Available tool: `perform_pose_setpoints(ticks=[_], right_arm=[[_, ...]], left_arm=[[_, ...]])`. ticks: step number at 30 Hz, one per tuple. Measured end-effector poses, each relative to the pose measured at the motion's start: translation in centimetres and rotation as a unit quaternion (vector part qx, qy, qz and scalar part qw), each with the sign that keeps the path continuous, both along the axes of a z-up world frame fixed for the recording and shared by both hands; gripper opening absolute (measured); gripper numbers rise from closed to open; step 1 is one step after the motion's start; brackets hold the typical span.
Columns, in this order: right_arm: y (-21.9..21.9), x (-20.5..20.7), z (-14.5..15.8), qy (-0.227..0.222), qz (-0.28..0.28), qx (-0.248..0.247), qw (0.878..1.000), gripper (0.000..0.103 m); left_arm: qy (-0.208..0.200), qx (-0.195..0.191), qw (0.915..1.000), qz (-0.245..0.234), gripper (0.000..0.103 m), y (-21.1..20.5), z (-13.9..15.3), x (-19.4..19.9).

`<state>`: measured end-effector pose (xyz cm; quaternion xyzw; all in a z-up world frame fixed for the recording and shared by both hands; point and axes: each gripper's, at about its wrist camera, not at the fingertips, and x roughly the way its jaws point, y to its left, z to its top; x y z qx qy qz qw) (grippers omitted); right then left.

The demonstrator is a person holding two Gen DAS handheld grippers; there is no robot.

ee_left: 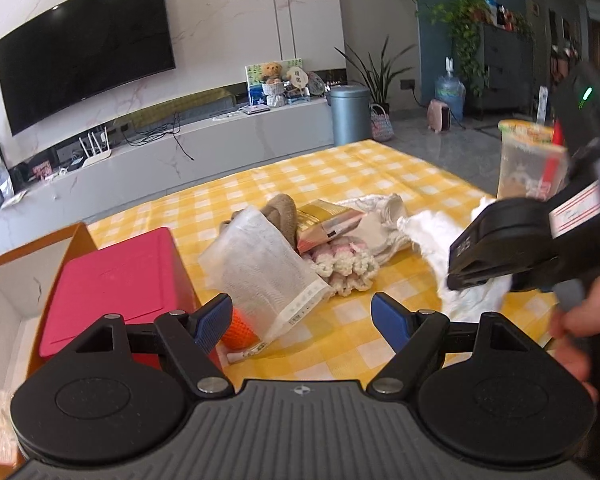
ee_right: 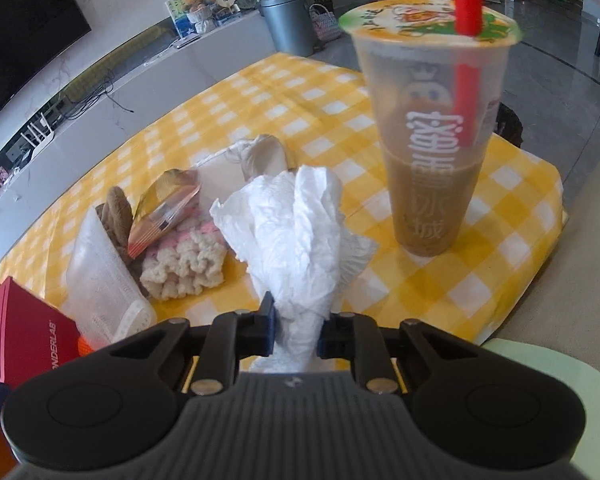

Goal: Organize soft objects
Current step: 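Lift the tissues with the right tool while the left grasps the clear plastic bag, then carry the tissues and plastic bag with both tools over the white box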

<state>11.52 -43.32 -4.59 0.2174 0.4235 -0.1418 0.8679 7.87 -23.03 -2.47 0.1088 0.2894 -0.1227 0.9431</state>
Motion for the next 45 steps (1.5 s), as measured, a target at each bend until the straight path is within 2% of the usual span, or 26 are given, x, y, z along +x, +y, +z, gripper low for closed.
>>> perform_pose_setpoints(ticks=[5,9,12,18,20,22,24,25,27,29,31,32,33,38,45], right_arm=[[-0.4,-0.3,0.0,-0.008,0.012,0.011,1.0,0.017],[-0.5,-0.1,-0.2,-0.003,0.018,0.005,1.0,0.017],[-0.3,0.0,-0.3,-0.003,0.023,0.006,1.0,0.017],[-0.2,0.1,-0.3,0.001,0.029,-0.002,1.0,0.017],[0.0,0.2,-0.3,0.002,0.032,-0.009,0.999,0.017],[0.3,0.3,-0.2,0.002,0.039,-0.016,0.999,0.019],[0.5,0.4,-0.1,0.003,0.043,-0.021,0.999,0.02],[0.6,0.4,-0.2,0.005,0.043,-0.024,0.999,0.02],[0.6,0.5,-0.2,0.008,0.043,-0.026,0.999,0.02],[0.5,0.5,-0.3,0.008,0.042,-0.025,0.999,0.021],[0.4,0.5,-0.3,0.008,0.039,-0.025,0.999,0.022],[0.4,0.4,-0.2,0.008,0.038,-0.025,0.999,0.022],[0.4,0.4,-0.2,0.007,0.039,-0.025,0.999,0.022],[0.7,0.3,-0.1,0.005,0.043,-0.026,0.999,0.022],[0.7,0.1,0.0,0.0,0.044,-0.027,0.999,0.022]], left_arm=[[-0.001,0.005,0.9998,-0.022,0.093,-1.2,-1.8,1.6],[-0.005,0.022,0.9995,-0.024,0.093,-2.0,-3.3,2.9],[-0.017,0.052,0.9982,-0.026,0.093,-2.8,-4.1,3.6],[-0.017,0.08,0.9966,-0.007,0.093,-3.3,-5.8,5.4],[-0.025,0.075,0.9968,0.012,0.093,-3.2,-6.2,5.7],[-0.014,0.072,0.9969,0.027,0.092,-3.1,-6.6,6.3],[-0.017,0.063,0.9972,0.037,0.075,-2.7,-6.8,6.4],[-0.022,0.062,0.997,0.039,0.07,-2.6,-6.9,6.3],[-0.031,0.064,0.9967,0.039,0.039,-2.3,-6.7,5.9],[-0.03,0.049,0.9976,0.04,0.027,-1.6,-6.3,5.4],[-0.019,0.023,0.9995,0.011,0.018,-1.0,-5.8,5.0],[-0.02,0.019,0.9996,0.003,0.006,-0.8,-5.5,4.8],[-0.028,0.018,0.9994,0.008,0.003,-0.7,-5.3,4.5],[-0.067,-0.013,0.9974,0.024,0.002,0.5,-2.8,2.7],[-0.1,-0.057,0.9934,0.004,0.002,1.4,1.5,0.8]])
